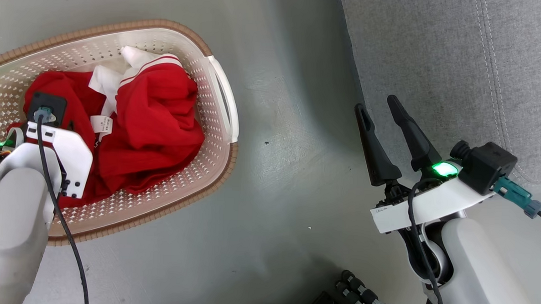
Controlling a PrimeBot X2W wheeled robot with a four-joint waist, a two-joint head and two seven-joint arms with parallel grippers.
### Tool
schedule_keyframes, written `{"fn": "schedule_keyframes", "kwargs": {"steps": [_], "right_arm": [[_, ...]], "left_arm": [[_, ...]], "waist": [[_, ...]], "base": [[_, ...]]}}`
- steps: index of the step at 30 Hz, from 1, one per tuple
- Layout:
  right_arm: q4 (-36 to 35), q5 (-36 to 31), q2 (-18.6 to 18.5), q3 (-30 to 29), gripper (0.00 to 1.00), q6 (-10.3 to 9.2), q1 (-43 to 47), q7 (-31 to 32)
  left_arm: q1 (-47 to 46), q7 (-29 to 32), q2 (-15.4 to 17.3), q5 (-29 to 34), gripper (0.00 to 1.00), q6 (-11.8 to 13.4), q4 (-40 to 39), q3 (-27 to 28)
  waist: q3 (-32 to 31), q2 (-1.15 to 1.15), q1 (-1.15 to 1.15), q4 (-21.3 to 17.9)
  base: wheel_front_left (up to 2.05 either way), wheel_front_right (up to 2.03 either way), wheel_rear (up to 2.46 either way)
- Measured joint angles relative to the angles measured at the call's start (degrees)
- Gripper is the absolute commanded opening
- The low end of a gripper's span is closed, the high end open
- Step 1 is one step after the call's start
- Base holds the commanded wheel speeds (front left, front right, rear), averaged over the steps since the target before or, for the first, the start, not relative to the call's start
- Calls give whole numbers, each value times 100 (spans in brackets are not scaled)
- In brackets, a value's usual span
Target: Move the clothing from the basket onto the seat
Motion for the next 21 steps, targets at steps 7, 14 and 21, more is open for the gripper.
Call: {"fn": "schedule_keyframes", "kwargs": {"steps": [7, 14, 21], "right_arm": [[-2, 24, 0, -11, 100, 0, -10, 0], [-1, 25, 0, -24, 100, 0, -27, 0], [1, 25, 0, -74, 100, 0, -175, 0]], "left_arm": [[-43, -64, -7, 4, 0, -2, -1, -8], [-58, -157, -34, -3, 0, -37, 47, -19], [-25, -390, -118, -181, 0, -90, 38, 118]], "waist": [[49, 0, 0, -40], [32, 0, 0, -34], [-32, 0, 0, 15]], "base": [[0, 0, 0], [0, 0, 0], [0, 0, 0]]}}
